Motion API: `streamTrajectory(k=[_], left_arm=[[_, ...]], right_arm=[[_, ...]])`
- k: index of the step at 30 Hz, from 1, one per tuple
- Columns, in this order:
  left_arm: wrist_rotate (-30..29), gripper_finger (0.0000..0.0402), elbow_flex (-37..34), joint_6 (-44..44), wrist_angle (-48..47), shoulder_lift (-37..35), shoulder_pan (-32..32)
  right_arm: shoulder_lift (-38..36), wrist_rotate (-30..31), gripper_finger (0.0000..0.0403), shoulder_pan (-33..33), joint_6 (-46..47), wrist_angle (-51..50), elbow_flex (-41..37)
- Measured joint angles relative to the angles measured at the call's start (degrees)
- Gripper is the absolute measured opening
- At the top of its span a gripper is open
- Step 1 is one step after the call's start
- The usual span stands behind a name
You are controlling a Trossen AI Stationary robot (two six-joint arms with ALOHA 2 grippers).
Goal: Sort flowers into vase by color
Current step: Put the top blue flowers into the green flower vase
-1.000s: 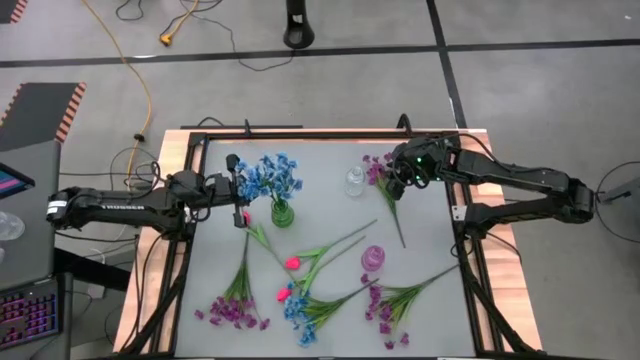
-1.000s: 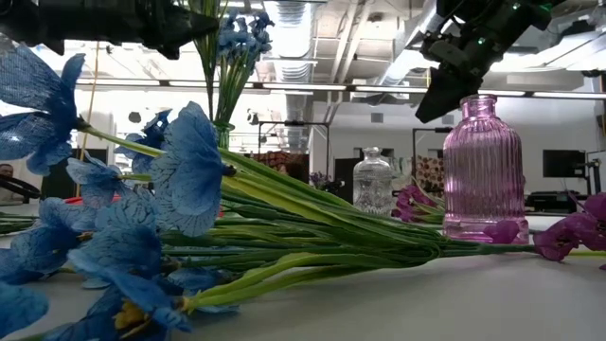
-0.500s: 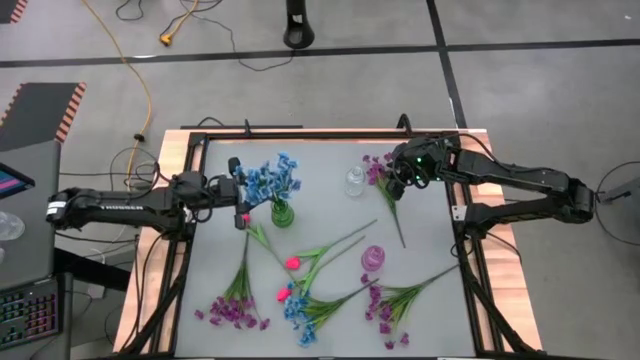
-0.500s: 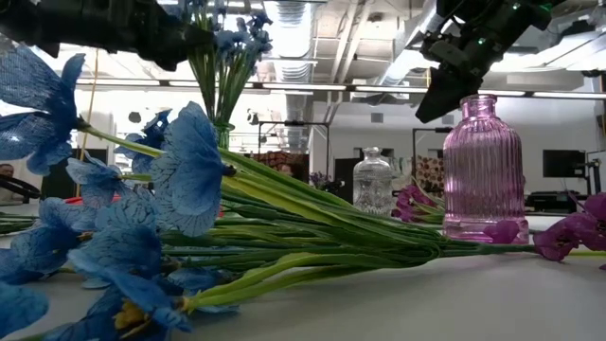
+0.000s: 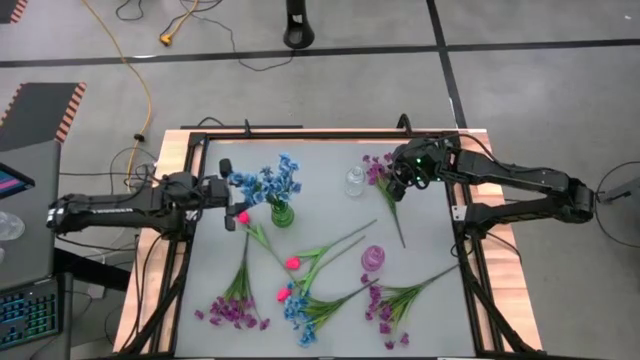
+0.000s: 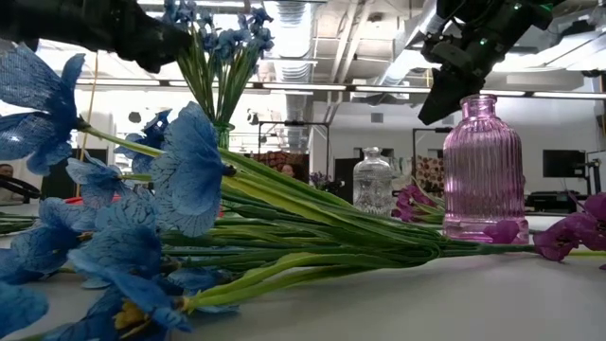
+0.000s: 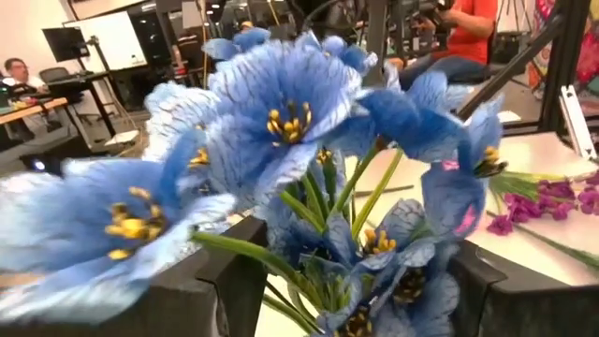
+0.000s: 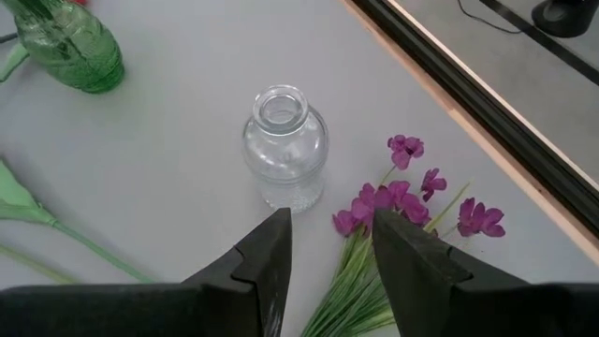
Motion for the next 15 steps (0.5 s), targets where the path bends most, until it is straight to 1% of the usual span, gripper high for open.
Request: streamTrajectory(k=[7,11,15], left_arm=[[0.00,0.0209,0.02,-0.89,-4.59,-3.49,0.00],[0.01,0.0209,0.02,-1.58,-8.33,-5.23,0.00],[0.02,0.0209,0.02,-2.77,-12.15,-6.58,0.00]], right_arm=[[0.01,0.02,0.0175,-0.37,0.58,-1.00,0.00],[0.02,1.46,0.0175,-1.47,5.95,-1.22,0.00],[0.02,4.17,0.0175,-2.56,13.06,-4.82,0.00]])
